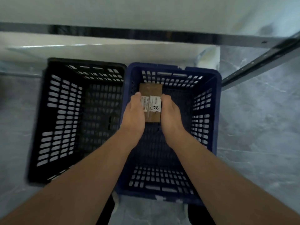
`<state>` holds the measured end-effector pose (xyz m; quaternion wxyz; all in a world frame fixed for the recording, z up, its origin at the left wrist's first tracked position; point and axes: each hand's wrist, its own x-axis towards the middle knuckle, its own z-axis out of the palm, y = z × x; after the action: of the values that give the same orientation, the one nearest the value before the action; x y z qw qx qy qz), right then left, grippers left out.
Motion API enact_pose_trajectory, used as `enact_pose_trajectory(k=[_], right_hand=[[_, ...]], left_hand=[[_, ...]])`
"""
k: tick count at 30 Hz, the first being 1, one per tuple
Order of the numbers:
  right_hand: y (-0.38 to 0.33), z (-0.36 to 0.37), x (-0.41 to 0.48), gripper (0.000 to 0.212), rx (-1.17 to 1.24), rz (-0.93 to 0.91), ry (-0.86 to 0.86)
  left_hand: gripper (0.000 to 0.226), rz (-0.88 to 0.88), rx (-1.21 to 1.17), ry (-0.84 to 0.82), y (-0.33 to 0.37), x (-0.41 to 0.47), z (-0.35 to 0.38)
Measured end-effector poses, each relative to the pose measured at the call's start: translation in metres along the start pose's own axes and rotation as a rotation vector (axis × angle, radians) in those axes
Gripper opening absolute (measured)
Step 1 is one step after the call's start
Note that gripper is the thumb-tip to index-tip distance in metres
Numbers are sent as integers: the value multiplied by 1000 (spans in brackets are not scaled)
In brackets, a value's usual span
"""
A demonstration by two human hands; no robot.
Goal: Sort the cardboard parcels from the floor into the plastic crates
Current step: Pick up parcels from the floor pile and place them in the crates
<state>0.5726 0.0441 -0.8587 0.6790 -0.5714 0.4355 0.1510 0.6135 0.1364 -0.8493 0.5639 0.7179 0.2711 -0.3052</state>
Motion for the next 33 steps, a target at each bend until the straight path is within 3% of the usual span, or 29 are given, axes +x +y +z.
enact_pose_trajectory(k=[3,5,6,8,10,13,16,21,25,29,33], right_hand=[[-41,-4,-51,63,0,-68,-51],[-77,-10,-93,52,-38,-99,-107],[-93,-13,-114,46,-79,-107,-127],[-114,-18,-143,52,-144,-134,-135],[-147,-27,-188,55,-193,-145,-155],[-194,-43,-259,36,-248,-221,-133],[-231,-56,-330,50,-298,-314,-103],[-288,-41,-457,56,-401,-496,-86],[-328,-21,-545,64,-328,-593,-84],[-357,-5,-610,86,-299,-674,-116],[-376,8,-651,88,-321,-783,-214]], left_hand=[[42,3,-40,9,41,-52,-14],[59,13,-71,62,70,-93,-27],[51,21,-73,82,84,-111,-31],[36,45,-46,118,107,-134,-35],[39,70,-65,116,144,-176,-41],[43,108,-98,88,189,-249,-51],[44,191,-80,66,222,-312,-71],[63,257,-63,13,276,-418,-124],[60,308,-130,16,305,-500,-171],[51,409,-192,56,337,-565,-209],[57,483,-214,133,360,-616,-240]])
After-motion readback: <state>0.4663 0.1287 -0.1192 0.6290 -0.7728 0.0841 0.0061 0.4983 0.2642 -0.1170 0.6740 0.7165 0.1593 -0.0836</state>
